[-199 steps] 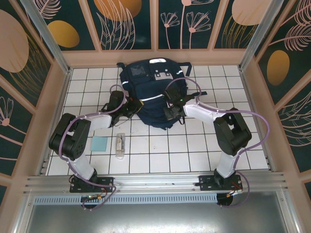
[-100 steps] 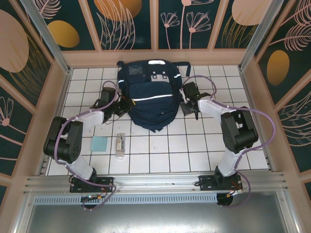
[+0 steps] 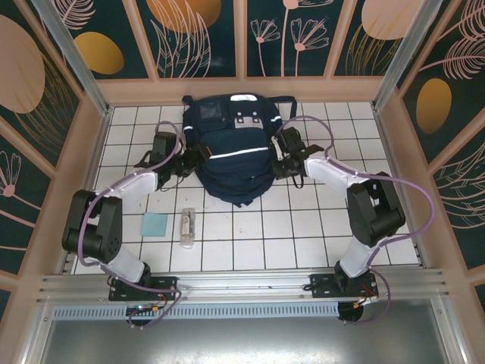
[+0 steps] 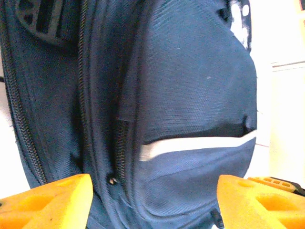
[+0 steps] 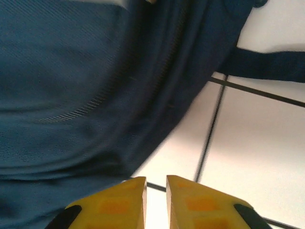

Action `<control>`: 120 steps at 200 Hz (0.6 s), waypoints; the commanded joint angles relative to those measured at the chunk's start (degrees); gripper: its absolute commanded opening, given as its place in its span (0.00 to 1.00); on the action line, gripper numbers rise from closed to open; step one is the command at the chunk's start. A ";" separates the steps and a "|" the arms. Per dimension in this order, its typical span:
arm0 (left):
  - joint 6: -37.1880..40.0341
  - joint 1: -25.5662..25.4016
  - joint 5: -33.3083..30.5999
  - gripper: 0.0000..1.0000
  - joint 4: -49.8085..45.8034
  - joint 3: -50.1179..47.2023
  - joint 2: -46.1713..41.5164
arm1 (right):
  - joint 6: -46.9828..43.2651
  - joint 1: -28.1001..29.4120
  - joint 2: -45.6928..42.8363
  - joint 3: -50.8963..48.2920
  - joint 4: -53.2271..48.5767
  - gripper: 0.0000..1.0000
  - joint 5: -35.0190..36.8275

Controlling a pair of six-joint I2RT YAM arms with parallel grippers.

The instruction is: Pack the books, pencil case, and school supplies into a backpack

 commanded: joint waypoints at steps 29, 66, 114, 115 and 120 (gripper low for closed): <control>-10.48 -0.11 -1.58 0.72 6.91 -8.29 -9.63 | 22.92 6.77 -3.41 1.43 -2.47 0.37 -3.37; -17.22 -3.90 -5.44 0.72 14.84 -14.61 -11.48 | 35.04 9.21 -4.92 -1.85 1.25 0.46 -7.22; -20.28 -5.85 -6.70 0.72 20.78 -15.87 -7.75 | 40.20 10.92 -3.91 -3.52 5.19 0.43 -3.81; -20.32 -5.81 -6.69 0.72 20.79 -15.81 -7.70 | 40.24 10.92 -3.84 -3.56 5.32 0.43 -3.81; -20.25 -5.78 -6.53 0.72 20.99 -15.62 -7.45 | 40.47 11.03 -3.72 -3.52 5.92 0.42 -3.81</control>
